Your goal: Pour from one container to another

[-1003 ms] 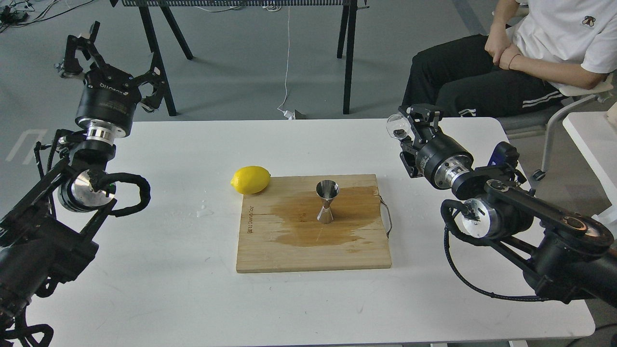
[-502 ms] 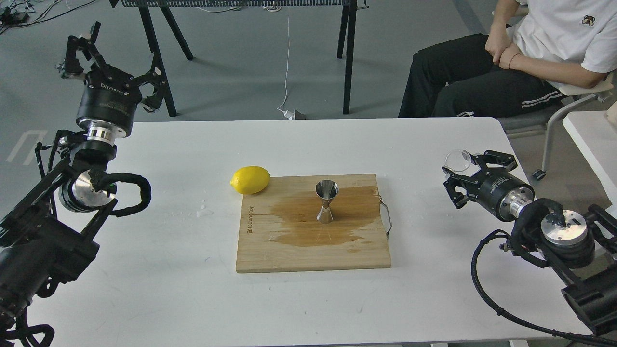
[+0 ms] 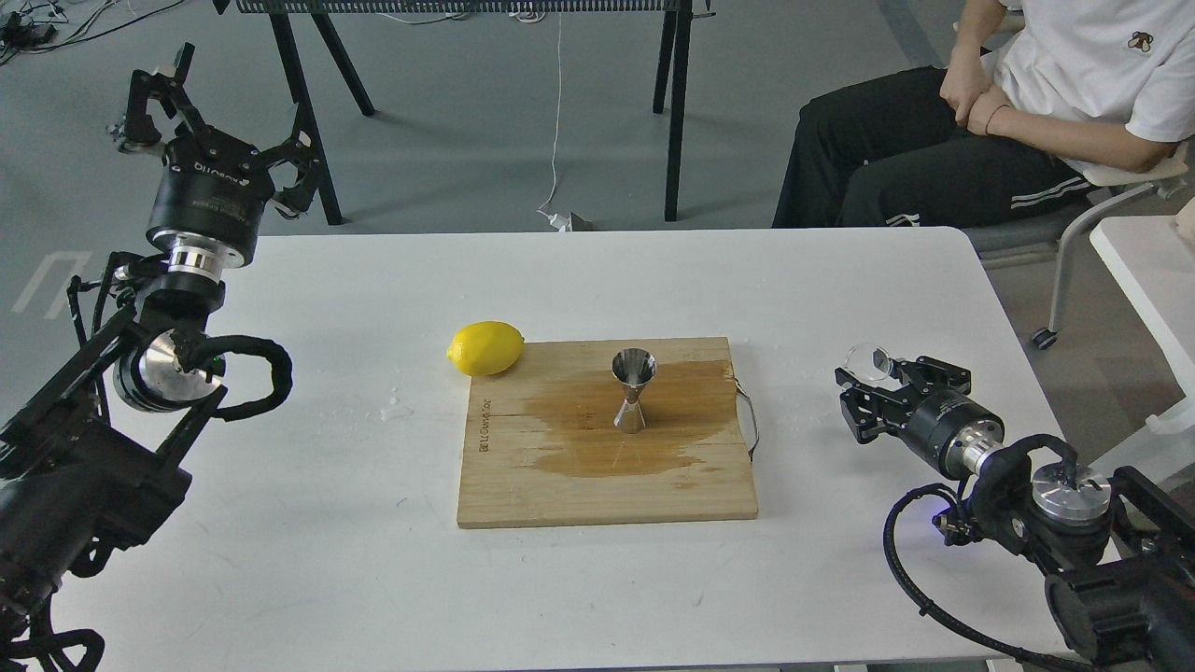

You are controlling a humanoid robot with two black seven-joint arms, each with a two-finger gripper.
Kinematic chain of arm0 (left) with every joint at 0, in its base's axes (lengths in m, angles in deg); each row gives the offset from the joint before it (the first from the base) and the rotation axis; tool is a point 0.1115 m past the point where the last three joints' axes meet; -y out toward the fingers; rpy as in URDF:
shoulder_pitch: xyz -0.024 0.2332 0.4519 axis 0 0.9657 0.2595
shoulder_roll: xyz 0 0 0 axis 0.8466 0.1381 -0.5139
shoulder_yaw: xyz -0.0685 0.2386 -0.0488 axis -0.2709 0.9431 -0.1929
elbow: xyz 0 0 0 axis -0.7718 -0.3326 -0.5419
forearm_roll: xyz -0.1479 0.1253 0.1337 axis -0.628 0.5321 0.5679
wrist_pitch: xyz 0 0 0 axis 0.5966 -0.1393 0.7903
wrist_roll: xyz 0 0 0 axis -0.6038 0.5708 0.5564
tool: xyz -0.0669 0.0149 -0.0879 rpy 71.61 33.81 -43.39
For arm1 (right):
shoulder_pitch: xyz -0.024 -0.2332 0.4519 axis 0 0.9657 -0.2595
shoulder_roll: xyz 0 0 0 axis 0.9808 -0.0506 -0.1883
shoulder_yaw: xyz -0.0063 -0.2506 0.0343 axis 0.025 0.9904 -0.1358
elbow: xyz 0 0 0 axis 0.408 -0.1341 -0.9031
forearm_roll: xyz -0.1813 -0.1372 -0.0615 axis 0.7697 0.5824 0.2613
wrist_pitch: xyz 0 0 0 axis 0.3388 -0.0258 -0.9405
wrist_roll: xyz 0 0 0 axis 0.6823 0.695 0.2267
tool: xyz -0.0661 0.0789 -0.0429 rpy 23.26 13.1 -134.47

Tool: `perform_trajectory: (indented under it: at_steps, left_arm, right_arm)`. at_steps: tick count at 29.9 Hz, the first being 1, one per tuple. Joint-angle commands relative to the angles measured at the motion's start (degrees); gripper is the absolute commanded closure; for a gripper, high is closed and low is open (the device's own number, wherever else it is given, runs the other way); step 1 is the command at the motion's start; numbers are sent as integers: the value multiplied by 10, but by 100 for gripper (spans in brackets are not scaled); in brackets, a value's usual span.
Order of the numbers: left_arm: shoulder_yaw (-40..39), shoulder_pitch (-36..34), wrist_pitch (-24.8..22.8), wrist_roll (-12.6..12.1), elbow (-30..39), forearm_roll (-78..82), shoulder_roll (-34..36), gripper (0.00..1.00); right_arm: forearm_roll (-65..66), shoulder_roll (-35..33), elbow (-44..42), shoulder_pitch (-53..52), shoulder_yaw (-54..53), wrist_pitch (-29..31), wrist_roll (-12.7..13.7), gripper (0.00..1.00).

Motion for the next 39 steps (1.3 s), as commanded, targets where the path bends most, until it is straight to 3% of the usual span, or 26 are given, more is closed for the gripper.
perform_trajectory:
  at_steps: [1,15,25,31,39]
  left_arm:
    - [0,2,0,0,0,0,-1,0]
    - [1,5,0,0,0,1,-2,0]
    - [0,9,0,1,1,0,-2,0]
    - [0,13,-1,1,2,0,-2,0]
    - [0,13,-1,1,2,0,-1,0]
  right_arm:
    - [0,7,-15,0,0,5,1,56]
    - [0,6,-16,26,-2,5,-1,53]
    - [0,4,-15,27,-2,5,-1,31]
    - [-1,2,-11,29,-7,5,-4,4]
    - [-1,-20,18,32,-23,32,-1,3]
